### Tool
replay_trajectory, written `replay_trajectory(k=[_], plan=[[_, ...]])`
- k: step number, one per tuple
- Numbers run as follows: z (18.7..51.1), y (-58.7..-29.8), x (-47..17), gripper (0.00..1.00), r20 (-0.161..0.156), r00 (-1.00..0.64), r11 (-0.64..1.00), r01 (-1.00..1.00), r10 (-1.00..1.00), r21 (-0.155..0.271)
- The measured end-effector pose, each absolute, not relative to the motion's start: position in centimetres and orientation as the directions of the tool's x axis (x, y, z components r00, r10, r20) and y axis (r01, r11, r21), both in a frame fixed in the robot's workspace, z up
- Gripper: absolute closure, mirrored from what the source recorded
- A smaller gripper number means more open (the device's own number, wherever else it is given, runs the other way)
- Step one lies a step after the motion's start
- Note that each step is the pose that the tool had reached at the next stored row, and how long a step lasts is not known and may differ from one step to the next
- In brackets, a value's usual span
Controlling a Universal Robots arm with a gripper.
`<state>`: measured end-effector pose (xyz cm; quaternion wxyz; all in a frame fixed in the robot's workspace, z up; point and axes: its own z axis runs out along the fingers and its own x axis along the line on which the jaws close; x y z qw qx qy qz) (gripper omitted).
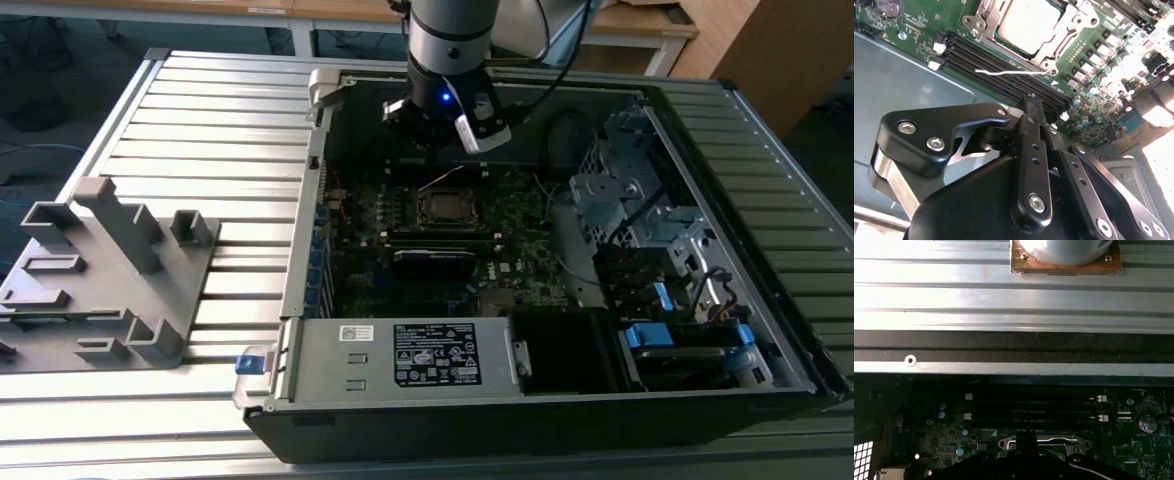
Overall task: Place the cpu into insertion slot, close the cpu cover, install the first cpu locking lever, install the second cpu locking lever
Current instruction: 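Install the first cpu locking lever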
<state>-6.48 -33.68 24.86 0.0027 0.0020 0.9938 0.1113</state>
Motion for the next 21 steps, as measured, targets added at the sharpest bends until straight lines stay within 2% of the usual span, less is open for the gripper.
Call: replay_trajectory(k=[21], plan=[[24.18, -33.69, -6.49, 0.89, -0.005, -1.000, 0.977, 0.003, 0.005, 0.212]])
